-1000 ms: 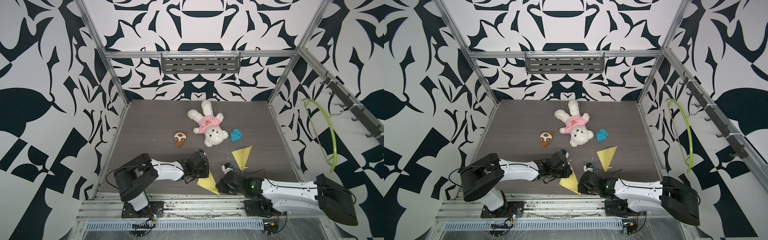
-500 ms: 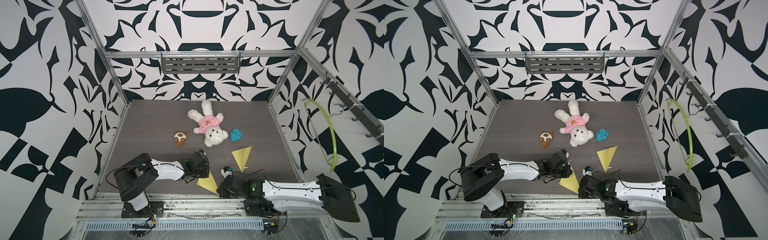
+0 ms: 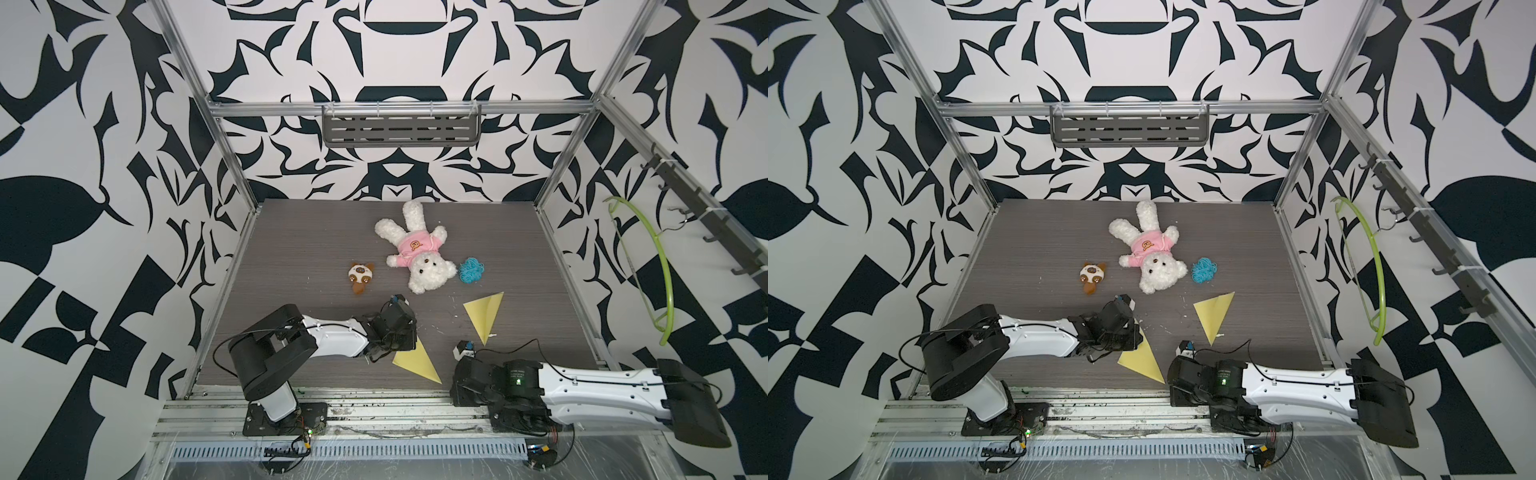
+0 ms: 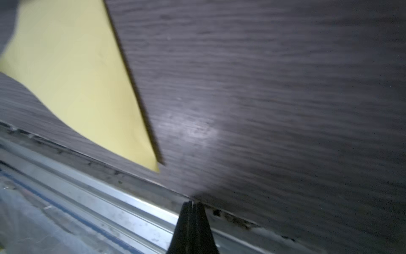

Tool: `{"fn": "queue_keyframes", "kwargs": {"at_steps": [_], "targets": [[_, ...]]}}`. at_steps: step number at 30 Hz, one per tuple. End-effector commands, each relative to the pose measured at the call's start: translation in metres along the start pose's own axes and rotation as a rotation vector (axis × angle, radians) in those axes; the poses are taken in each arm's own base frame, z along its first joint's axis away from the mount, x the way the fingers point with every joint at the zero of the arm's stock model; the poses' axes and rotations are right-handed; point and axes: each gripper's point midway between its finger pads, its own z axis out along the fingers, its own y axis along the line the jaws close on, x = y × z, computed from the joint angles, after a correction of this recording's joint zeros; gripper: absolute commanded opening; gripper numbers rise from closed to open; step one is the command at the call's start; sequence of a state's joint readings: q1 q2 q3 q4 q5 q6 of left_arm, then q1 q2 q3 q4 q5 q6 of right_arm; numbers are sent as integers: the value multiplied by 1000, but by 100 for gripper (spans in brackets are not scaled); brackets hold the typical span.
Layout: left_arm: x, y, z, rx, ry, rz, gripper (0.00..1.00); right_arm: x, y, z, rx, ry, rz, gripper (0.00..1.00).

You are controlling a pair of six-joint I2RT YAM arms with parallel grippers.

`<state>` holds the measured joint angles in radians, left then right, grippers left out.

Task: Fold the square paper diagonally
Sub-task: Fold the paper at the center of the board.

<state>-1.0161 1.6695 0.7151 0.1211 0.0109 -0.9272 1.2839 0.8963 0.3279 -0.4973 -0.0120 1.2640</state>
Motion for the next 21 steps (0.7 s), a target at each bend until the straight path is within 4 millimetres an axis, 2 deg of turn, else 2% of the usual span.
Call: {"fn": "queue_keyframes", "kwargs": {"at_steps": [1, 4, 7, 10, 15, 18, 21], "targets": [[39, 102, -2, -371, 97, -31, 0, -10, 3, -23, 52, -40, -52, 0], [35, 105, -7, -378, 84, -57, 0, -25, 25, -32, 7, -94, -85, 1], [32, 106, -12, -381, 64, -73, 0, -40, 38, -23, -34, -88, -44, 0], [30, 106, -18, -387, 55, -69, 0, -62, 61, -16, -131, -104, -7, 0], [29, 103, -23, -375, 43, -75, 0, -107, 96, -28, -193, -201, -27, 0], [27, 102, -25, -371, 35, -83, 0, -118, 119, -21, -276, -189, -26, 0], [28, 102, -25, -369, 34, -89, 0, -121, 128, -12, -276, -167, -44, 0]]}}
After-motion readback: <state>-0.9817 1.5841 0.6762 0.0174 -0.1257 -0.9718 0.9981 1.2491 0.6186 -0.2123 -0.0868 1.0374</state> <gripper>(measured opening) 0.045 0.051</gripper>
